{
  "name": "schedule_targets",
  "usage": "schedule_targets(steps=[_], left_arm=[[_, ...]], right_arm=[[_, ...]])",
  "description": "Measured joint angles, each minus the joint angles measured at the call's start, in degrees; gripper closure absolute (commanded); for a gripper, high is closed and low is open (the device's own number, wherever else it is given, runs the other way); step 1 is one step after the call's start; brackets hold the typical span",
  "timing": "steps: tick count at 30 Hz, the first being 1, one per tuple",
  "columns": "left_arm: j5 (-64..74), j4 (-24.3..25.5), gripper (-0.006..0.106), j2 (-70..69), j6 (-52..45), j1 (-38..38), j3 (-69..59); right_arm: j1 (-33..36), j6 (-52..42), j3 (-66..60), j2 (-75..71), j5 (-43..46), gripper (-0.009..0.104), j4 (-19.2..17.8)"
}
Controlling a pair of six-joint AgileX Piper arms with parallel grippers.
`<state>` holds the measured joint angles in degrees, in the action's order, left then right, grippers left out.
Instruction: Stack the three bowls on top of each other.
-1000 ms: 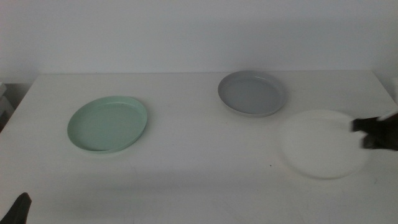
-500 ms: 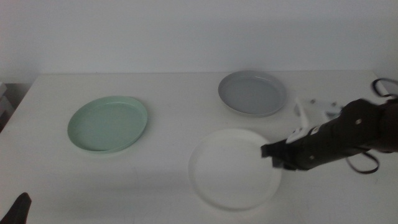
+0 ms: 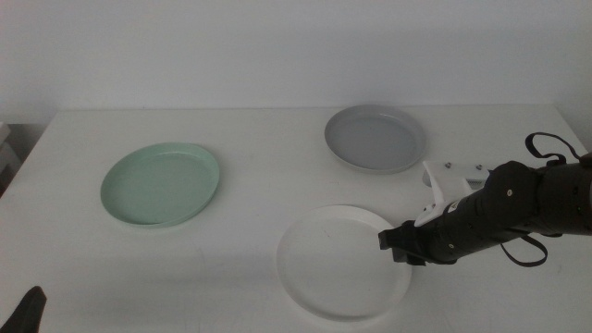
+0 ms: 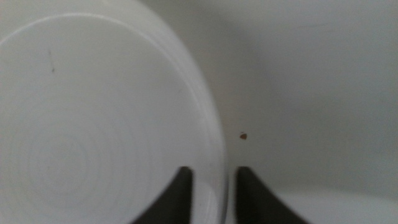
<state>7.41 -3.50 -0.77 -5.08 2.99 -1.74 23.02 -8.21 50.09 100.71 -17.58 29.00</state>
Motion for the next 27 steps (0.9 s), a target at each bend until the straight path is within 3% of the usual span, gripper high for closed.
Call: schedule_targets(steps=[4,6,14,22,27], left_arm=[[0.00,0.00,0.026,0.00,0.00,0.00,0.00],[0.00,0.00,0.026,0.00,0.00,0.00,0.00],[0.00,0.00,0.026,0.00,0.00,0.00,0.00],[0.00,0.00,0.026,0.00,0.00,0.00,0.00],[0.00,0.00,0.026,0.00,0.00,0.00,0.00]], right_arm=[[-0.28,-0.84,3.27,0.00,-3.92,0.037,-0.65],[-1.25,-0.84,6.43,0.04,-6.77,0.032,-1.44],[-9.85,2.49,26.08,5.73,-13.71,0.042,-7.72],[-11.43,13.87,48.45,21.34,-20.84,0.043,-22.61],[-12.79,18.01,59.26,29.67,-24.43,0.043,-28.44]])
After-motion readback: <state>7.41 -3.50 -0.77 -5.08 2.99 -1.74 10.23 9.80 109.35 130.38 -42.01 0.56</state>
